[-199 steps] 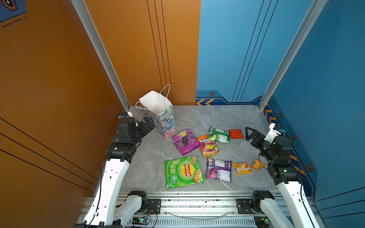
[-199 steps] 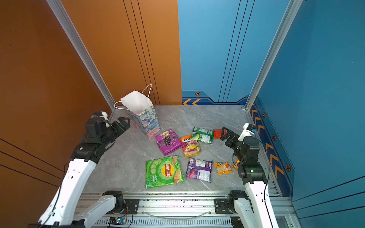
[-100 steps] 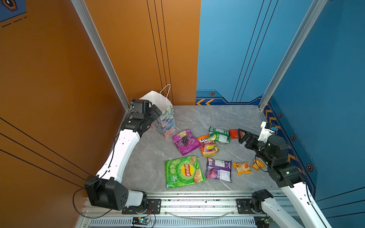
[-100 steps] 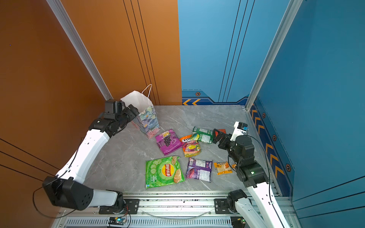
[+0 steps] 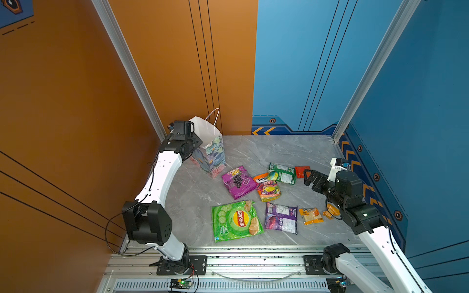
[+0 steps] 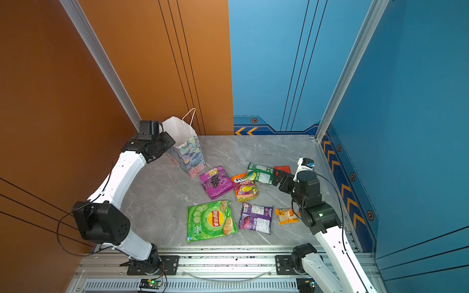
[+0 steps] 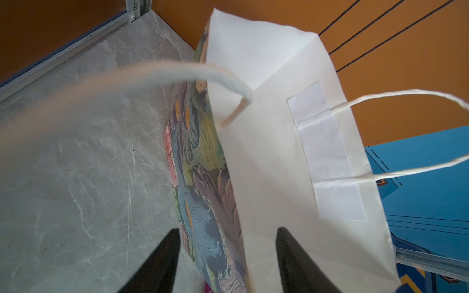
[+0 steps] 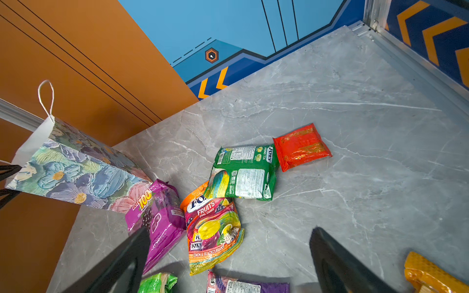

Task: Place the snacks into the paper bag
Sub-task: Pick up the paper bag from the top-left of the table.

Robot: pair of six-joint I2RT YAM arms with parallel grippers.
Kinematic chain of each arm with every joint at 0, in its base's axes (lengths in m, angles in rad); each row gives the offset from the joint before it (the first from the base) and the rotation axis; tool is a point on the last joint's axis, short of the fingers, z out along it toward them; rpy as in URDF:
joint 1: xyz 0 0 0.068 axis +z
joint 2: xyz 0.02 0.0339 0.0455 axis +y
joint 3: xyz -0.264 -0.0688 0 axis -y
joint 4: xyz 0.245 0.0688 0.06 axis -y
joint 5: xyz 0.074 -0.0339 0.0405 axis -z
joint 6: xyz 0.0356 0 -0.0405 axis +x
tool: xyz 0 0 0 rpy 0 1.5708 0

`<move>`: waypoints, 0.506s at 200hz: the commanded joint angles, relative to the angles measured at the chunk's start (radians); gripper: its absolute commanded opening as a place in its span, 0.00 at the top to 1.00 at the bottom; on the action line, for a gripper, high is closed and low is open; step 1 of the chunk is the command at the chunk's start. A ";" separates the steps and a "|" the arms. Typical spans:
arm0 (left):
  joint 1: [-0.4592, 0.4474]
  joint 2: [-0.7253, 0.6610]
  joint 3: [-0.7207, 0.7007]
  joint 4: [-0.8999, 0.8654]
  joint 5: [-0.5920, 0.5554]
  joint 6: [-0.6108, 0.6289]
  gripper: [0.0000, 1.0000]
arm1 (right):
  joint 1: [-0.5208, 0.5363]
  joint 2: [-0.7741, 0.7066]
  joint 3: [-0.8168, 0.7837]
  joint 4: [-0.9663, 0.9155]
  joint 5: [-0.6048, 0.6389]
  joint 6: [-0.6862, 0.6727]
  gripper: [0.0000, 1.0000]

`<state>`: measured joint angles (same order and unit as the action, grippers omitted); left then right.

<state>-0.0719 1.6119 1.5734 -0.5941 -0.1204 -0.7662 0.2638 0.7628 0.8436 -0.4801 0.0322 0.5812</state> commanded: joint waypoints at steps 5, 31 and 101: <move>0.007 0.026 0.030 -0.050 -0.025 0.045 0.54 | 0.008 0.046 0.066 -0.053 0.024 0.027 0.00; 0.013 0.030 0.028 -0.059 -0.023 0.070 0.69 | 0.018 0.080 0.084 -0.057 0.009 0.037 0.00; 0.063 -0.093 -0.012 -0.082 0.049 0.157 1.00 | 0.134 0.202 0.131 -0.056 0.033 0.048 0.00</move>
<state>-0.0170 1.5959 1.5558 -0.6270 -0.1043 -0.6762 0.3534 0.9295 0.9340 -0.5133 0.0322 0.6113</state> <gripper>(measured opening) 0.052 0.998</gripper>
